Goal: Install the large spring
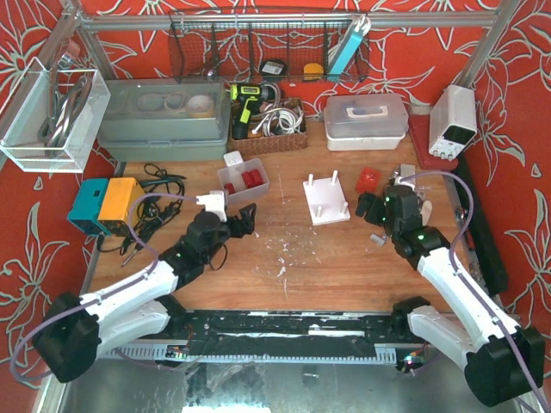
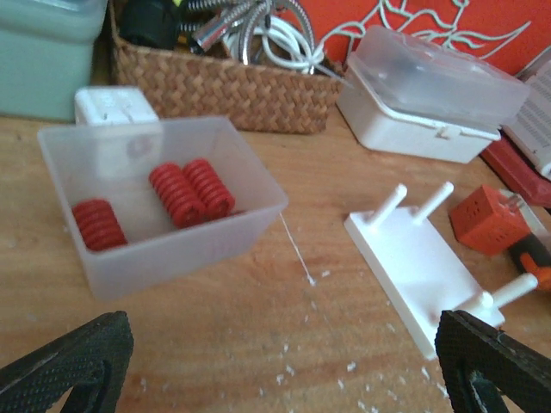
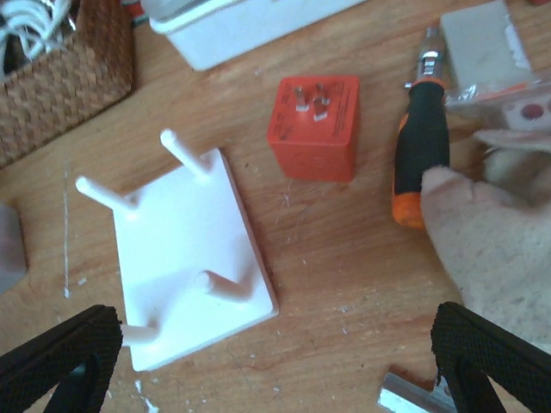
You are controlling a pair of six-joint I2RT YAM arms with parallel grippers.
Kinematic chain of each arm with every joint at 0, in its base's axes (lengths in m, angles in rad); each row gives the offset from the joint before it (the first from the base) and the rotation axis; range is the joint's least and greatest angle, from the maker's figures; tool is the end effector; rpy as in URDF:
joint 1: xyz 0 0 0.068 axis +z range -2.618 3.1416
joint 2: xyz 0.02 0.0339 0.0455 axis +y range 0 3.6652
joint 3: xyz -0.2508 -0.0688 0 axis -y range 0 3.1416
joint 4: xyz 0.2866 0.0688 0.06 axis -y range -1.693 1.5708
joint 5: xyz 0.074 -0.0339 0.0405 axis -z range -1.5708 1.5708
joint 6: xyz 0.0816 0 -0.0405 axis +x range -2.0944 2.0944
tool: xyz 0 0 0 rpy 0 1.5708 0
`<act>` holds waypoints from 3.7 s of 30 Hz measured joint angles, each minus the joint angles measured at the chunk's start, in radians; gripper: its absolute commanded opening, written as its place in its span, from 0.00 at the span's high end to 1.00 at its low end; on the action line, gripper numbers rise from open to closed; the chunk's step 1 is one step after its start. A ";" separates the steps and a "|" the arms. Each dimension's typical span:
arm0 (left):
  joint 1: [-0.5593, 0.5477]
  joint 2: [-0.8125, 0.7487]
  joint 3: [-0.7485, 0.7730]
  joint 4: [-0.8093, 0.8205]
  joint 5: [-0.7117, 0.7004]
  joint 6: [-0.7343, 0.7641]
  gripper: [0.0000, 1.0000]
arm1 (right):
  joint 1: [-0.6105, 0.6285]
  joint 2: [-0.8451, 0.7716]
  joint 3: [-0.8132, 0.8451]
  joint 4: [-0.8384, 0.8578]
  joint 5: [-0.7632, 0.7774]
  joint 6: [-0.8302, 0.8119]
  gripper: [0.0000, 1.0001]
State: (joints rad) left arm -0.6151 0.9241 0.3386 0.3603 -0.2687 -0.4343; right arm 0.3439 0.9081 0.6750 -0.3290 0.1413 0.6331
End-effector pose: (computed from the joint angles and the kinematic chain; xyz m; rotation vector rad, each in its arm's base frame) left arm 0.2491 -0.1495 0.1712 -0.0307 1.8166 -0.5097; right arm 0.2763 0.0867 0.2209 0.3938 2.1202 0.4235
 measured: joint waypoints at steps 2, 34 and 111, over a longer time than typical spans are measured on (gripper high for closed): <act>0.002 0.040 0.069 -0.042 -0.019 0.006 0.17 | 0.019 0.001 -0.037 0.036 0.001 -0.008 0.02; 0.217 0.924 1.016 -0.674 -0.047 -0.090 0.51 | 0.251 0.082 -0.168 0.254 0.069 -0.150 0.06; 0.231 1.185 1.212 -1.036 -0.179 -0.367 0.87 | 0.303 0.145 -0.120 0.230 0.200 -0.177 0.08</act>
State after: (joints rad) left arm -0.3843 2.1090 1.5501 -0.6762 -0.4480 -0.8017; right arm 0.6468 1.0531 0.5549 -0.0986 0.3416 0.4557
